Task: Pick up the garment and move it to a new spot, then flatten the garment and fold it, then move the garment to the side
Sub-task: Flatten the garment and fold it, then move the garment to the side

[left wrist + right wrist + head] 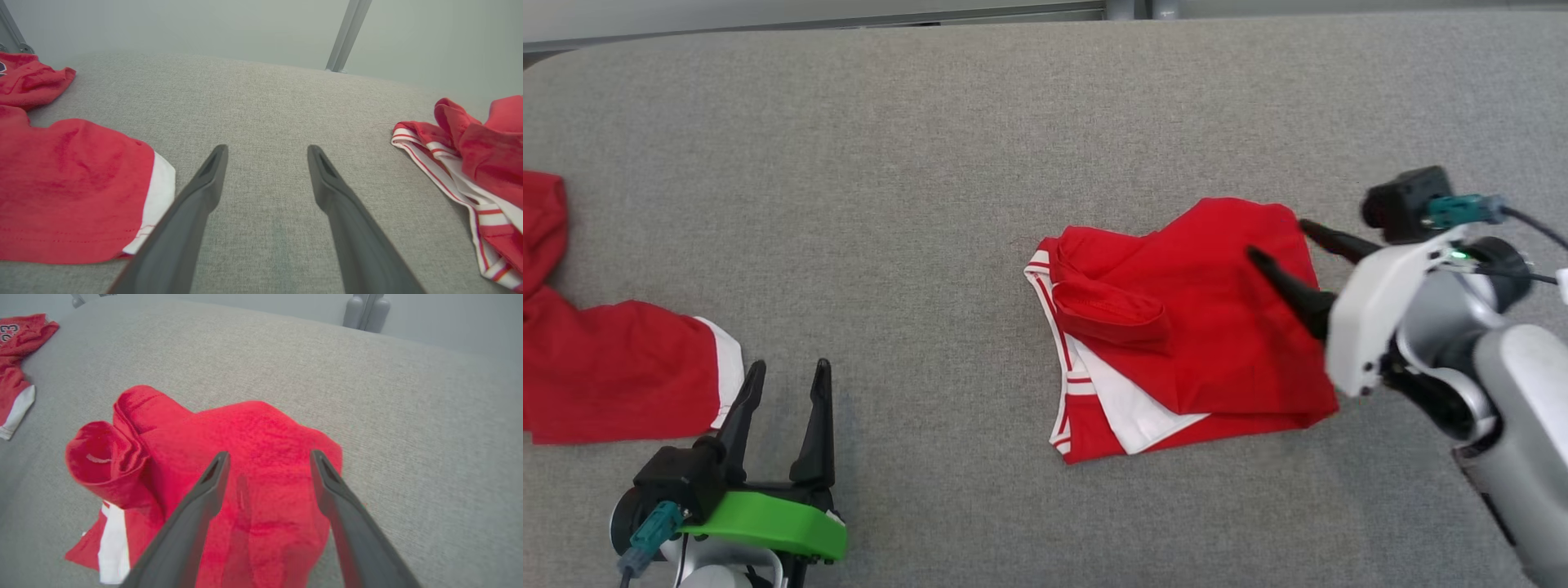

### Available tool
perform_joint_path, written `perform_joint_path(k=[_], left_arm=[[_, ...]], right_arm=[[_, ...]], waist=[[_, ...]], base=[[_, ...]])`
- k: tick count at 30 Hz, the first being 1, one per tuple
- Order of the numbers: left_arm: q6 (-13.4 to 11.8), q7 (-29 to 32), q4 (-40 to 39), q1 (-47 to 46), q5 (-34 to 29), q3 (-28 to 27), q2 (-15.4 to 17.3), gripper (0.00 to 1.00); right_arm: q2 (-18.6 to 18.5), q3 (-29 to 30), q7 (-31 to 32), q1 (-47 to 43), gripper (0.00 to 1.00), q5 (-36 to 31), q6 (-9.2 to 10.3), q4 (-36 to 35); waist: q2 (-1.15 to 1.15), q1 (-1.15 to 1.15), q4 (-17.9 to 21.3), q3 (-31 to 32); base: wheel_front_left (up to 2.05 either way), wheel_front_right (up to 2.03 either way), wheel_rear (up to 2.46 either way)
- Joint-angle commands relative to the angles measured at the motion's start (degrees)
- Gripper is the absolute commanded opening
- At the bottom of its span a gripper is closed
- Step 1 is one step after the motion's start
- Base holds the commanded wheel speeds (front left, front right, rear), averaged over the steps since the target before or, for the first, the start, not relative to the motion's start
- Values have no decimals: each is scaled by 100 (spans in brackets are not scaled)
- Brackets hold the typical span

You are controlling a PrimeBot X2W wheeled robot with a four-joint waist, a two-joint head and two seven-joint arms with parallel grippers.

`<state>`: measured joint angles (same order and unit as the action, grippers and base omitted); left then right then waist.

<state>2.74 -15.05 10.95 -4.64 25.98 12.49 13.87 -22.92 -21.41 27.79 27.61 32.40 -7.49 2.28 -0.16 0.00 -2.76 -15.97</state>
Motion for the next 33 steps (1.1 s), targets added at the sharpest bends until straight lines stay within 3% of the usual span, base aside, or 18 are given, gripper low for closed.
perform_joint_path(k=[1, 7, 12, 21, 22, 23, 33], left_arm=[[-30, -15, -79, 82, -56, -49, -49, 100], [55, -15, -167, -73, -174, -32, -214, 100], [109, -15, -123, -190, -233, -41, -283, 100], [221, -15, 46, -381, -340, -43, -398, 100], [226, -15, 58, -386, -343, -52, -420, 100], [239, -15, 79, -385, -349, -61, -443, 100], [332, -15, 157, -68, -393, -253, -625, 100]], right_arm=[[-138, 289, 67, -227, 100, -16, 0, -46], [-220, 1130, 292, -793, 100, 220, -1, 113], [-23, 1100, 263, -832, 100, 606, -1, 271], [193, 866, -4, -479, 100, 914, 0, 1262], [181, 813, -57, -435, 38, 966, 0, 1287], [167, 762, -111, -403, 2, 1035, -1, 1301], [-566, -14, -388, -212, 0, 1452, -1, 436]], waist=[[16, 0, 2, -64], [16, 0, -82, -324], [16, 0, -148, -446], [16, 0, -341, -404], [16, 0, -355, -385], [16, 0, -370, -353], [16, 0, -378, 186]], base=[[0, 0, 0], [0, 0, 0], [0, 0, 0], [0, 0, 0], [0, 0, 0], [0, 0, 0], [0, 0, 0]])
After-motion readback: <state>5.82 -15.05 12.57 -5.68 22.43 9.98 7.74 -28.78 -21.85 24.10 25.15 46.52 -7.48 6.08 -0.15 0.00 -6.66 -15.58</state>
